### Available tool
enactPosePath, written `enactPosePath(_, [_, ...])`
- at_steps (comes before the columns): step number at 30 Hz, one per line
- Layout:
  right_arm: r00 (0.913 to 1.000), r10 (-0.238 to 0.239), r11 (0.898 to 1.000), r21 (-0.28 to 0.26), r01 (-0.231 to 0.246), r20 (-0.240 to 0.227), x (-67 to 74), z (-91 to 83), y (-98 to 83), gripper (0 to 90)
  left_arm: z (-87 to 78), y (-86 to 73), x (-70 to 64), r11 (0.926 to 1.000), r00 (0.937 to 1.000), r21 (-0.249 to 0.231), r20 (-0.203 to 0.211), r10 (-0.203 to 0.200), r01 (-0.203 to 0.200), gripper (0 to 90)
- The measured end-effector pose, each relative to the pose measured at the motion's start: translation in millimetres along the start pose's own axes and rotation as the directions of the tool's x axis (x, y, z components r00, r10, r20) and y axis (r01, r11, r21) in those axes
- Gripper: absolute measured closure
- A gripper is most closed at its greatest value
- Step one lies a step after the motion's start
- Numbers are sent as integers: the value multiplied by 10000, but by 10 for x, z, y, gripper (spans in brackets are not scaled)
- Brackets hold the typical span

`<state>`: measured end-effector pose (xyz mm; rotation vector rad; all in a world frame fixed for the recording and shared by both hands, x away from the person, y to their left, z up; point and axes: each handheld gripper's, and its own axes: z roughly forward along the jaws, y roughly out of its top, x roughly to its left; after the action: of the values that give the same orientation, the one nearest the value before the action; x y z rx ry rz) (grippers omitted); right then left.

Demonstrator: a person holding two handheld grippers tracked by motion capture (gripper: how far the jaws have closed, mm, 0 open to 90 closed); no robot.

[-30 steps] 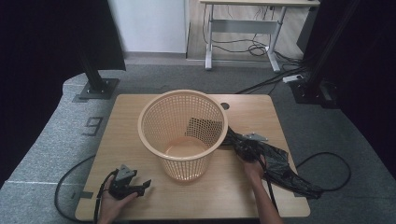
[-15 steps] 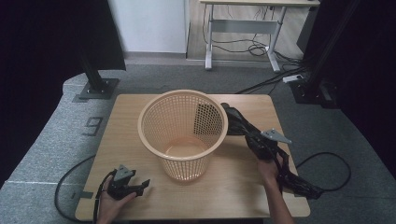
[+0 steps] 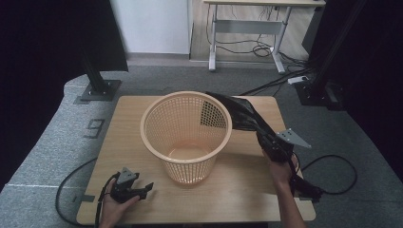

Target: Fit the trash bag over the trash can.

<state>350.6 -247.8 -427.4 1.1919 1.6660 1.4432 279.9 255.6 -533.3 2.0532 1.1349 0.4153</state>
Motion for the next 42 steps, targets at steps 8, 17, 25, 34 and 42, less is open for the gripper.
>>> enactPosePath(8, [10000, -49, 9986, -528, 51, 52, -31, -178, 178, 882, -3, -2, -8, 10000, 10000, 6, 12, -2, 2, 251])
enactPosePath(17, [9992, -344, 9937, -1061, 361, 180, -47, -333, 422, 882, -7, -2, 3, 10000, 10000, 9, 8, 25, -25, 251])
enactPosePath(25, [9965, -819, 9881, -1287, 837, 195, -30, -458, 679, 883, -13, -2, 8, 10000, 10000, 4, 19, 6, -6, 251])
enactPosePath(34, [9956, -859, 9823, -1640, 908, 368, -93, -585, 831, 883, -9, -2, 4, 10000, 10000, 0, 21, 0, 0, 251])
enactPosePath(42, [9950, -964, 9714, -2157, 997, 260, -95, -745, 1002, 883, 3, 2, -13, 10000, 10000, 62, 39, 76, -76, 251])
